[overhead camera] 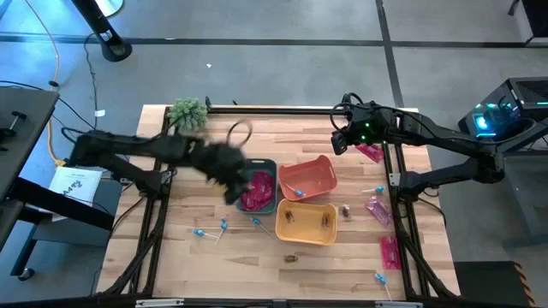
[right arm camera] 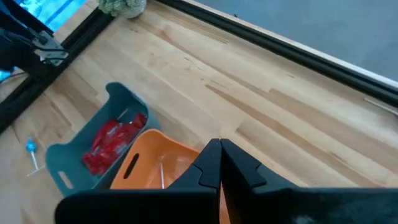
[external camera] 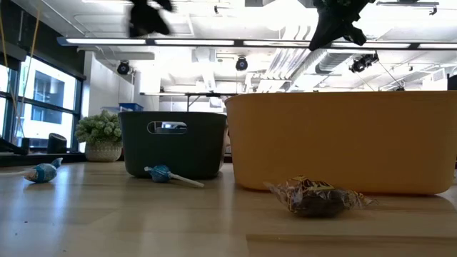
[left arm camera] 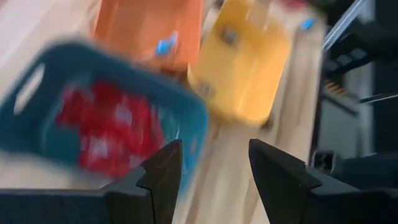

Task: Sort candy
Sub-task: Put the blue lollipop into the orange bin

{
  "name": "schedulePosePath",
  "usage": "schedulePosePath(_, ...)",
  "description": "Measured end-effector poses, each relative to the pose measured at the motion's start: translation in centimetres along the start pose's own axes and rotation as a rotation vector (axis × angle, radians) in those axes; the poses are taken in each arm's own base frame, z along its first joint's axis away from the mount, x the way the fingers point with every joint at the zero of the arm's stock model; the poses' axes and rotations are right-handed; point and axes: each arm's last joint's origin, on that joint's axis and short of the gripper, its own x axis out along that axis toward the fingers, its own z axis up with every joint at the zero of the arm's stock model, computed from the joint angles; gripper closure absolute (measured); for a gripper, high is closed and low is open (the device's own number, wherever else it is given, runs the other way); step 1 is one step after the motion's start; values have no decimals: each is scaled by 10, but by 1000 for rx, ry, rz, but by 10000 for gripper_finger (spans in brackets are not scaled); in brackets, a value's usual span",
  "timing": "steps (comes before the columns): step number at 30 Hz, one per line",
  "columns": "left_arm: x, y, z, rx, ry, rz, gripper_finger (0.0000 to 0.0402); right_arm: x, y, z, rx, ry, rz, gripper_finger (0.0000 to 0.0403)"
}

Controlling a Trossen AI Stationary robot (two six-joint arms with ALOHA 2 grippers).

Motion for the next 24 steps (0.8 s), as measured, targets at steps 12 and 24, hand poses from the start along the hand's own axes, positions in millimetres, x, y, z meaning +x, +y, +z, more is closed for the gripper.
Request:
schedulePosePath(12, 68, -27, -99, -328, 308, 360, 222, 2, -2, 1, -65, -10, -27, 403)
schedulePosePath(24, 144, -20, -127, -524, 519, 543, 222, 3, -10, 5, -66, 4, -37, 403)
